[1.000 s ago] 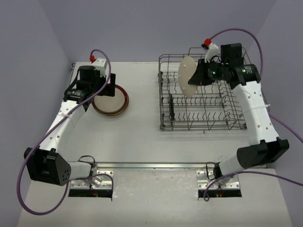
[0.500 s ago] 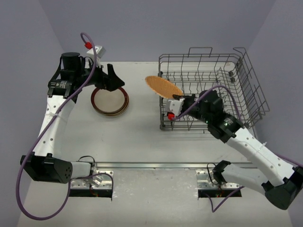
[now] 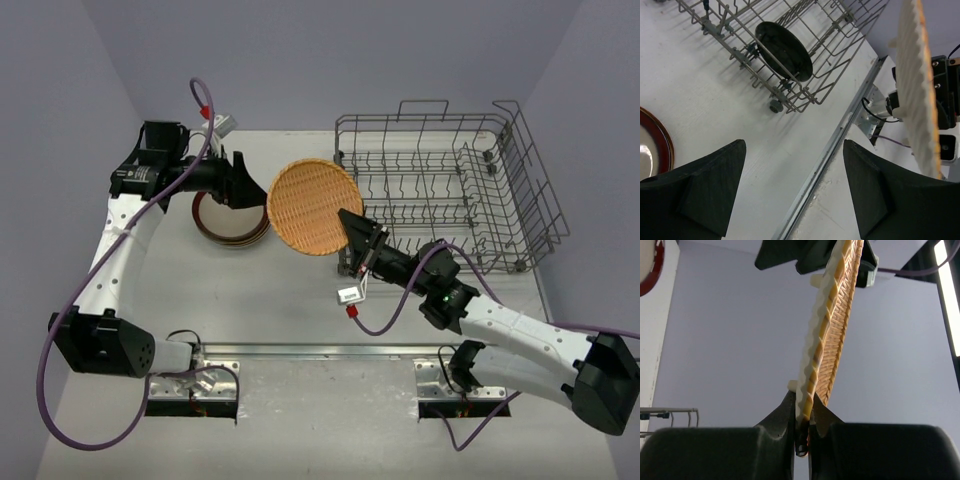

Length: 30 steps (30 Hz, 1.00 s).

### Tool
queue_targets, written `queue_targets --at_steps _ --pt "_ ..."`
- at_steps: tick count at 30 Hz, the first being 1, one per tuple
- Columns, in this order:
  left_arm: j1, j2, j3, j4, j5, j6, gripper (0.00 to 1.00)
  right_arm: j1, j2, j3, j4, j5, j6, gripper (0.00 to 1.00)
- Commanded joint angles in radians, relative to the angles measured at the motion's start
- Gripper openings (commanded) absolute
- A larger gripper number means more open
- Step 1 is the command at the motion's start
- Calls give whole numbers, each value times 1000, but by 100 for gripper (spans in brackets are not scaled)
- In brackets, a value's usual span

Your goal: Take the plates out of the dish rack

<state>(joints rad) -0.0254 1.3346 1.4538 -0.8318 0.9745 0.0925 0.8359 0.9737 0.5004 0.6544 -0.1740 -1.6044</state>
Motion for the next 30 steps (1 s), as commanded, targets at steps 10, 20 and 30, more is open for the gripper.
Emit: queue_targets --at_steps 10,20,30 --pt "98 -54 -35 138 111 -103 77 40 -69 -114 39 -51 -190 0" --pt "-31 8 -39 -41 153 100 74 68 -27 -103 34 -49 -193 0" --pt "-73 100 -39 -308 128 359 48 105 60 -81 95 -13 -190 0"
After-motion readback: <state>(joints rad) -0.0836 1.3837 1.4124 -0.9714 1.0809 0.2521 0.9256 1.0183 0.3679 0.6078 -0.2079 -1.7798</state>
